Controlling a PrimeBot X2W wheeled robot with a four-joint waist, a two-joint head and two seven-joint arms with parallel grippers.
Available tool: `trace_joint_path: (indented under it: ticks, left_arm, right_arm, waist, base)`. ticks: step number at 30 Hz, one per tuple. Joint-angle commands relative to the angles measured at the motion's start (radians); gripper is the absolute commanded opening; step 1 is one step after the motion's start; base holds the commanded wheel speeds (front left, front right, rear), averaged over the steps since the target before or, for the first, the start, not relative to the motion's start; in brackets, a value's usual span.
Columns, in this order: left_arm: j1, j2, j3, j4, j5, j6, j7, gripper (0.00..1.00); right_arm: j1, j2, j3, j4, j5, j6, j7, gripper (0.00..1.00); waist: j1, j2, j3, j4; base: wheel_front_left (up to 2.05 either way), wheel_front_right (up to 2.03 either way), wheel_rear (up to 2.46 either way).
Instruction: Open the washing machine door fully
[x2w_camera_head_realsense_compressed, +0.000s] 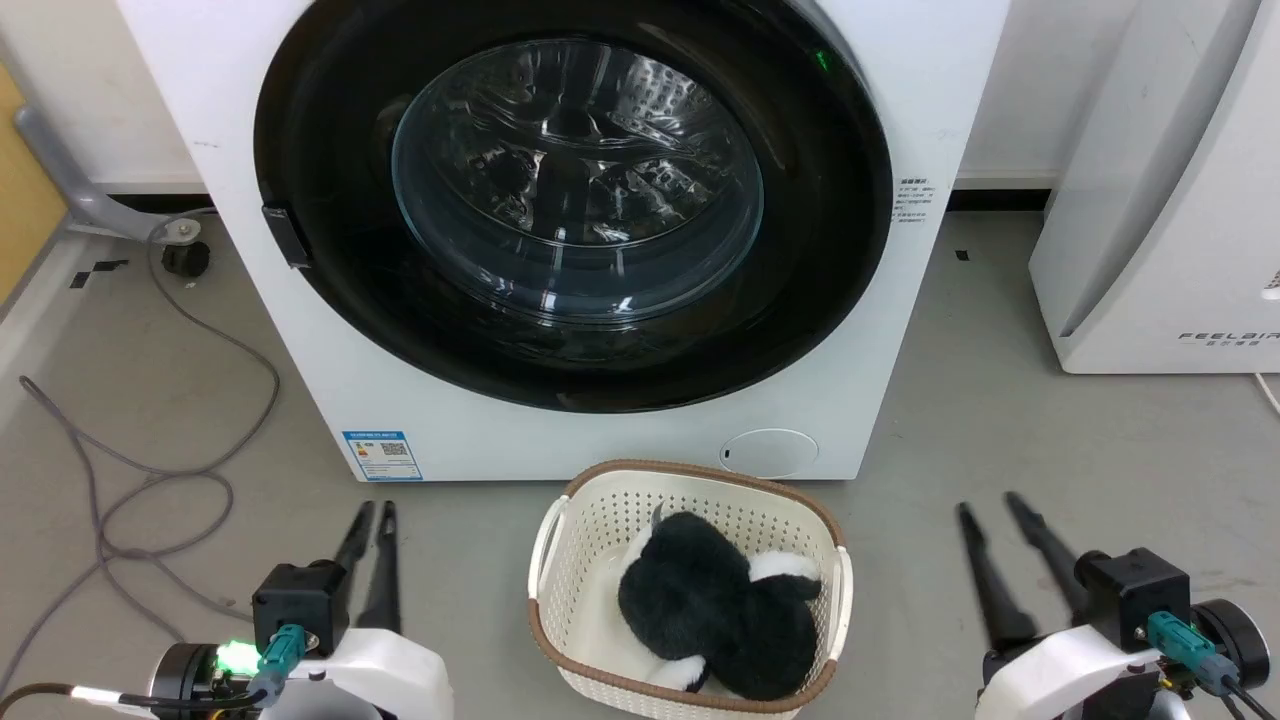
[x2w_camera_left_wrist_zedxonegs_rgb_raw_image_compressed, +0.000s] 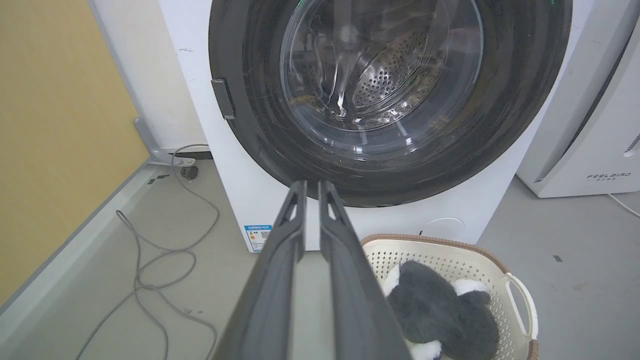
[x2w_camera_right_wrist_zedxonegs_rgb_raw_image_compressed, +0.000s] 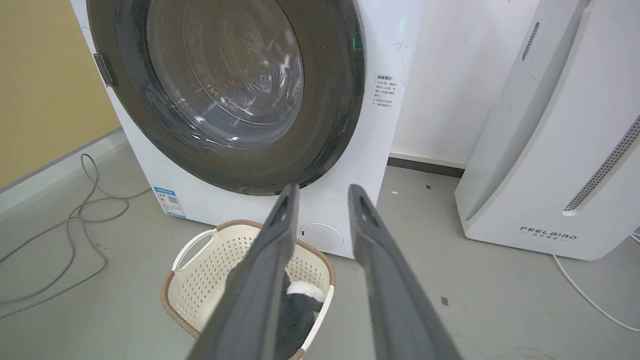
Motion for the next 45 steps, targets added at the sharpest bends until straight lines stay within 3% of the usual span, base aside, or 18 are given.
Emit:
trace_joint_path:
  ticks: [1,23,24,25,26,27,28,35,45]
  left_arm:
    - [0.000,0.000,-0.001,0.000,-0.001,0.002,-0.003,1.00]
    - [-0.006,0.000,-0.023,-0.010,-0.009,0.043,-0.049,1.00]
    - [-0.007,0.000,-0.024,-0.011,-0.010,0.045,-0.051,1.00]
    - [-0.007,0.000,-0.024,-0.011,-0.010,0.046,-0.053,1.00]
    - [-0.007,0.000,-0.025,-0.012,-0.010,0.048,-0.055,1.00]
    - [-0.008,0.000,-0.026,-0.012,-0.010,0.049,-0.057,1.00]
    - [-0.008,0.000,-0.026,-0.013,-0.010,0.050,-0.059,1.00]
    - [-0.011,0.000,-0.029,-0.018,-0.011,0.061,-0.074,1.00]
    - [-0.017,0.000,-0.030,-0.024,-0.013,0.077,-0.095,1.00]
  right_arm:
    - [0.000,0.000,-0.002,0.000,0.003,0.000,-0.003,1.00]
    - [0.006,0.000,-0.016,-0.038,0.097,0.000,-0.049,1.00]
    - [0.006,0.000,-0.016,-0.040,0.101,0.000,-0.051,0.85]
    - [0.006,0.000,-0.016,-0.042,0.107,0.000,-0.053,0.50]
    - [0.006,0.000,-0.016,-0.043,0.112,0.000,-0.055,0.35]
    - [0.007,0.000,-0.016,-0.045,0.119,0.000,-0.057,0.07]
    - [0.007,0.000,-0.017,-0.046,0.128,0.000,-0.059,0.00]
    - [0.002,0.000,-0.028,-0.044,0.232,0.000,-0.074,0.00]
    - [-0.039,0.000,-0.061,0.000,0.493,0.000,-0.095,0.00]
  waist:
    - [0.0000,-0.0001,0.000,0.000]
    - [0.0000,-0.0001,0.007,0.003]
    - [0.0000,-0.0001,0.007,0.004]
    - [0.0000,-0.0001,0.008,0.004]
    - [0.0000,-0.0001,0.008,0.004]
    - [0.0000,-0.0001,0.008,0.005]
    - [0.0000,-0.0001,0.009,0.005]
    - [0.0000,-0.0001,0.012,0.007]
    - [0.0000,-0.0001,0.023,0.014]
  base:
    - [0.00,0.00,0.00]
    - [0.00,0.00,0.00]
    - [0.00,0.00,0.00]
    - [0.00,0.00,0.00]
    - [0.00,0.00,0.00]
    - [0.00,0.00,0.00]
    - [0.00,0.00,0.00]
    - [0.00,0.00,0.00]
    - [0.00,0.00,0.00]
